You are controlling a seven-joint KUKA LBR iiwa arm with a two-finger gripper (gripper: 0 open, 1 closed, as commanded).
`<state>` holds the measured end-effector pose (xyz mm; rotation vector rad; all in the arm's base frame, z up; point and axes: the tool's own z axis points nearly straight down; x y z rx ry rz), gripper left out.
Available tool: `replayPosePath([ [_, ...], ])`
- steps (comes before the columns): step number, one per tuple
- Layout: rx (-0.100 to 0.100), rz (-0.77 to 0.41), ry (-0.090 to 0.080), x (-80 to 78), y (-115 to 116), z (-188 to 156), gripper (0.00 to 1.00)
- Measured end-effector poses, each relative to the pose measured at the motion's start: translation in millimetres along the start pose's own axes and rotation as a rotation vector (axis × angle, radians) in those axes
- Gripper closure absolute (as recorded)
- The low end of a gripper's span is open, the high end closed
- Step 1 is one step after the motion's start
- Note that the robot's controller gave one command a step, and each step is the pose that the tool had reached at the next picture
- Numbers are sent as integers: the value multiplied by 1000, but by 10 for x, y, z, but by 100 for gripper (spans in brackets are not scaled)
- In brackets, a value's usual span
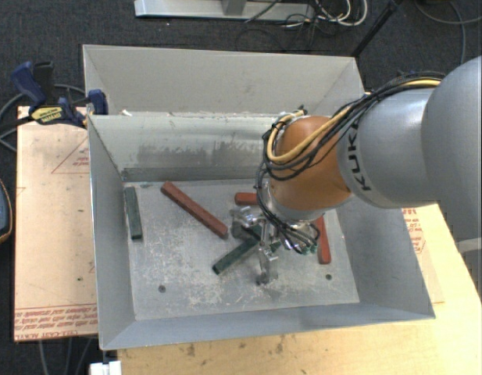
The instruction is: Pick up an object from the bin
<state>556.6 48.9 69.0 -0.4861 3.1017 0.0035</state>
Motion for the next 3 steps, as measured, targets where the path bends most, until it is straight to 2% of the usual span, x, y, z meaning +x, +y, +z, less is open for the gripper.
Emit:
replayPosePath([
  [1,0,0,-1,-9,0,-16,100],
  [3,2,3,-5,-49,11,-851,100],
])
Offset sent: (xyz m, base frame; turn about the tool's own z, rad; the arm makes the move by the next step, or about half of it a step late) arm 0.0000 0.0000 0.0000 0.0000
